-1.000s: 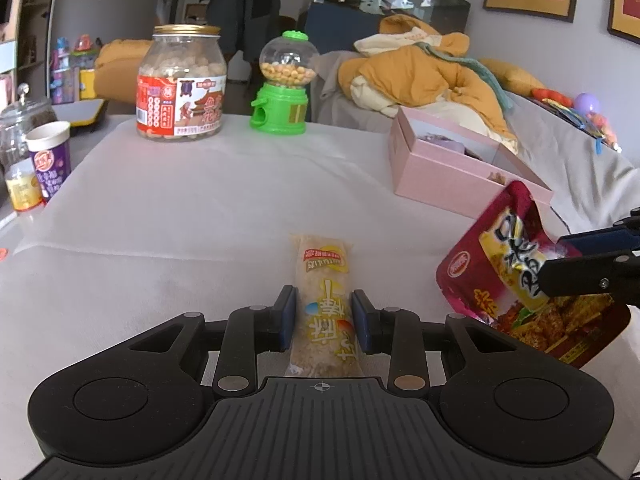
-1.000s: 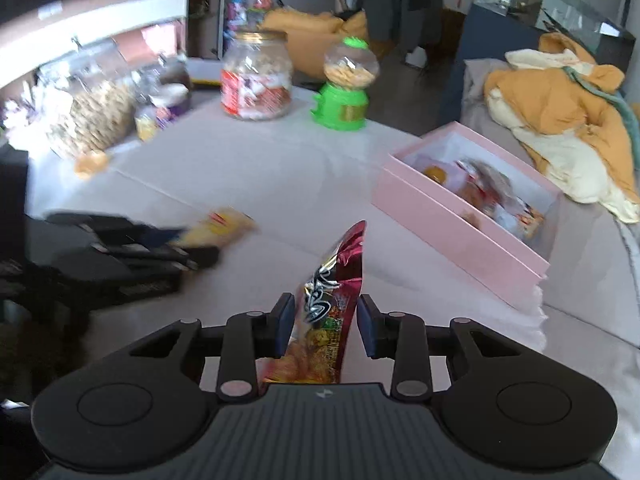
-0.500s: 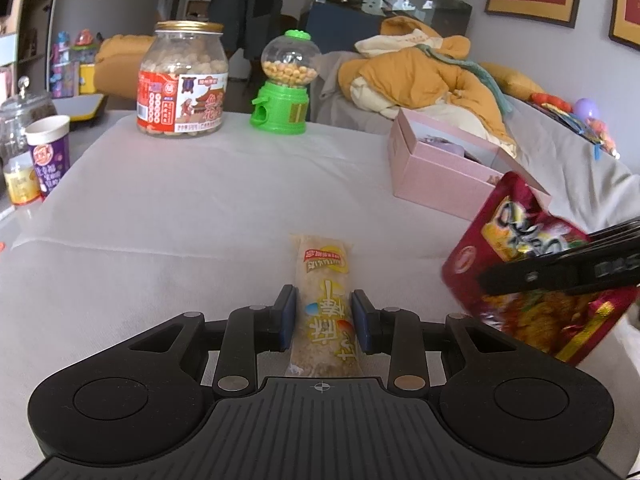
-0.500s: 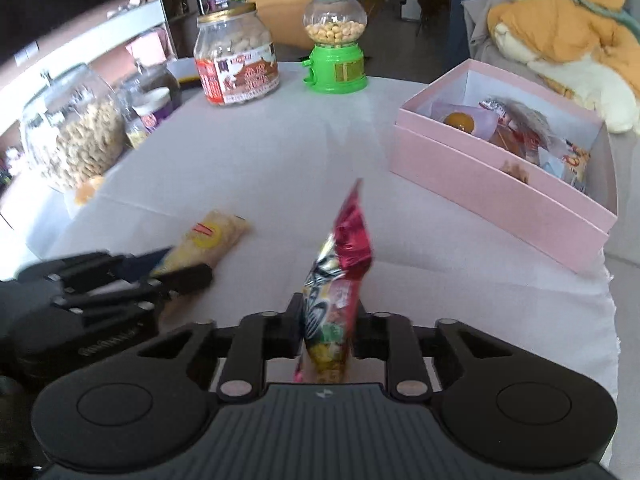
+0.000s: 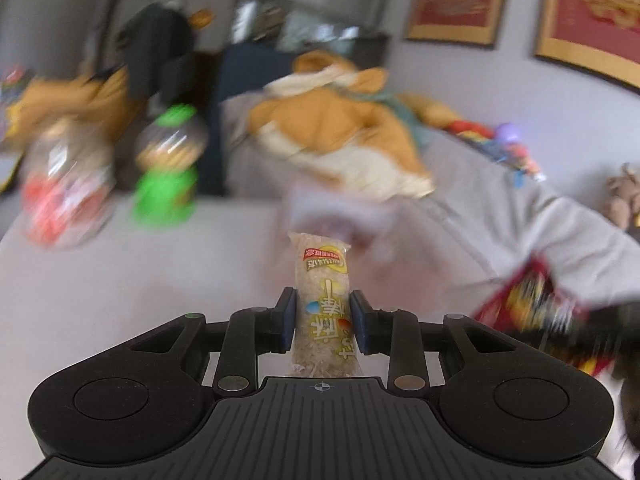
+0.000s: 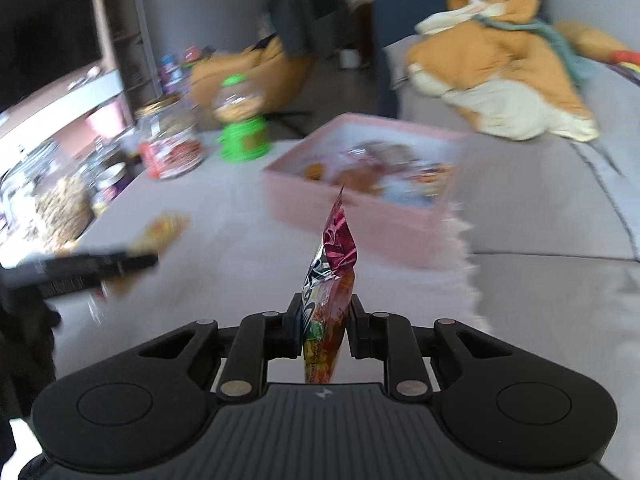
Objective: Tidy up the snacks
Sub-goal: 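Carry the red snack bag and bread stick pack into the pink box with both grippers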
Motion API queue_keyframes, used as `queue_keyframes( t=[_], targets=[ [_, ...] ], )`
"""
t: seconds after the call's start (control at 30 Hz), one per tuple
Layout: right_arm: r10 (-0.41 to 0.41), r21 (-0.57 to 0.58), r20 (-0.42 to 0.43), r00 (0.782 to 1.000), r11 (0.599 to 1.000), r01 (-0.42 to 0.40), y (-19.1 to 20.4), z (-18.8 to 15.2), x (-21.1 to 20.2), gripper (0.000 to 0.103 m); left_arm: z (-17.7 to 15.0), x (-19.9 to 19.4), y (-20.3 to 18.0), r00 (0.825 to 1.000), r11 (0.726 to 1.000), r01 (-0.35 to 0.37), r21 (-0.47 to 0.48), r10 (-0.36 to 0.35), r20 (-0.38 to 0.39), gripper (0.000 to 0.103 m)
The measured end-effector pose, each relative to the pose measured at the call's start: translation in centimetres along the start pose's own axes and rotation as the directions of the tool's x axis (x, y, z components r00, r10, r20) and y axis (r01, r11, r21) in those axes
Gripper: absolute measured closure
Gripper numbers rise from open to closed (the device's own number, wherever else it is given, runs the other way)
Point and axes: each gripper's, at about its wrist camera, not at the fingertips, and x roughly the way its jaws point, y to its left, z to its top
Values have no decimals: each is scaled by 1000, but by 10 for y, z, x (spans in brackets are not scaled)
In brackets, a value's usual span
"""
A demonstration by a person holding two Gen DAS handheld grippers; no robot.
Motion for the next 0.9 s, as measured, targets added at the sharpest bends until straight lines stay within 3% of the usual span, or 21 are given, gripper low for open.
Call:
queue_keyframes(
  t=[0.13,0.23,0.33,0.43,0.57,0.7,0.8,0.87,0.9],
  targets=[
    [-1,75,32,999,997,-2,-31,-4,-6,83,62,63,-33,996,996,74,57,-77,41,69],
    [-2,115,21,1000,993,-1,-47,-10,1,83,82,118,-28,995,993,90,-75,-86,55,66],
    [-2,144,-16,1000,990,4,-56,-17,13,83,76,146,-5,1000,980,14,-197,-8,28,68],
    [2,168,-37,999,986,4,-67,-21,18,83,61,133,11,999,981,-2,-196,9,34,68],
    [-6,179,-19,1000,984,9,-71,-10,15,83,38,96,18,999,997,-49,-65,48,-18,68],
    [104,197,69,992,974,-115,-65,37,9,83,16,69,23,998,993,-20,-115,13,-58,68],
    [107,218,212,971,964,-154,-58,93,20,83,13,61,27,998,991,-6,-137,-3,-67,68],
    [109,210,330,938,960,-186,-54,123,37,75,12,55,28,996,994,-47,-96,40,-76,68],
    [82,220,342,936,961,-164,-54,133,50,53,10,49,30,995,994,-72,-76,66,-81,68]
  ],
)
